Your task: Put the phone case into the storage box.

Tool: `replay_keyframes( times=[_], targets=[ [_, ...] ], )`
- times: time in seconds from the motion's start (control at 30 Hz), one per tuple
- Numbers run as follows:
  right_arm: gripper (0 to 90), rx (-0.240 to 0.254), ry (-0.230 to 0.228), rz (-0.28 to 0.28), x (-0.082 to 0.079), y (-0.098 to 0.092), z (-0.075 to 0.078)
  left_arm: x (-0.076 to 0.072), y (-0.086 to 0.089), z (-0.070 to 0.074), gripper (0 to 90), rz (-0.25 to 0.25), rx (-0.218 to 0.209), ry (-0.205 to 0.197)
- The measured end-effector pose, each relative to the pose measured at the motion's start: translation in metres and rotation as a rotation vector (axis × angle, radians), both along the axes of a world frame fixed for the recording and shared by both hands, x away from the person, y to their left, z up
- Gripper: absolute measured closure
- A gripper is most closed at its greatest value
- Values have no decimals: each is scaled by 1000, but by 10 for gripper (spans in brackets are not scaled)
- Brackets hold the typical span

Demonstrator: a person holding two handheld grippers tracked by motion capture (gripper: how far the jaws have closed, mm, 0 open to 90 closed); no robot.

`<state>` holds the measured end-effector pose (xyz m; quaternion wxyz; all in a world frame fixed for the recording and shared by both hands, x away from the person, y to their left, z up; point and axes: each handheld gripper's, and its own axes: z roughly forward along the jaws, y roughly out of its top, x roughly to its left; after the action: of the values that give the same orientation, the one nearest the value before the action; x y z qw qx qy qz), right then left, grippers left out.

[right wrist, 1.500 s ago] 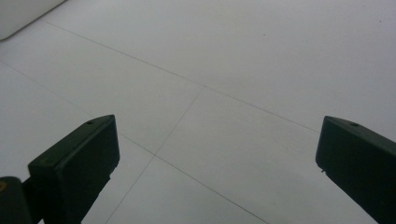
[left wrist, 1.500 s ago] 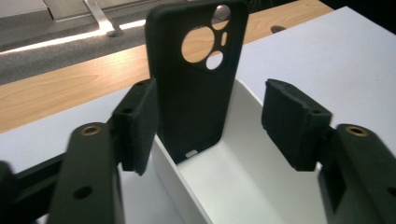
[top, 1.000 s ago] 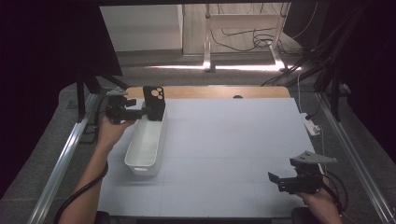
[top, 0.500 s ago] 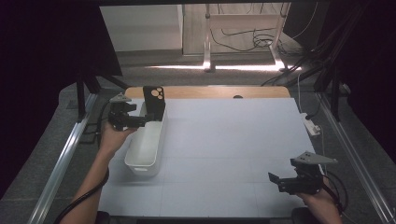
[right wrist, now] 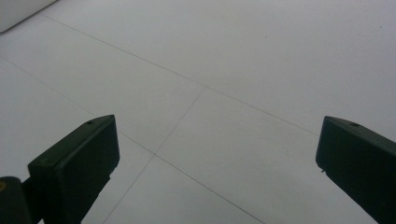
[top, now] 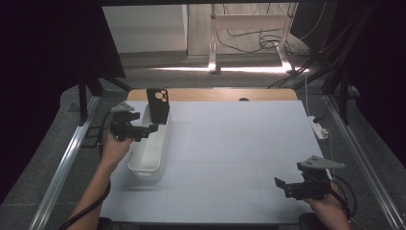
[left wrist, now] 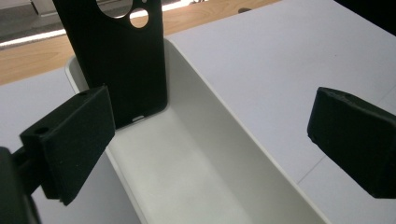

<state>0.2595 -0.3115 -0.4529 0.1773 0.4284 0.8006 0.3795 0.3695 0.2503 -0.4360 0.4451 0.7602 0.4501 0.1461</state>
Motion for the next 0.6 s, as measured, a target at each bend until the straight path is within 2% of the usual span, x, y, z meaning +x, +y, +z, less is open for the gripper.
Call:
replay_keyframes(
  times=[0.23,0.37,0.47,0.53,0.6],
  targets=[
    [0,-5,-2,5,0,1,0,-10,1,1,7,-6,-20,-19],
    [0,-5,-2,6,0,1,0,-17,-1,2,11,-24,-12,-24],
    [0,-4,-3,6,0,1,0,-21,-2,3,11,-33,15,-39],
    [0,-4,-2,6,0,1,0,-23,-3,3,12,-46,7,-45],
    [0,-4,-3,7,0,1,0,-24,-3,3,16,-44,14,-33]
  ],
)
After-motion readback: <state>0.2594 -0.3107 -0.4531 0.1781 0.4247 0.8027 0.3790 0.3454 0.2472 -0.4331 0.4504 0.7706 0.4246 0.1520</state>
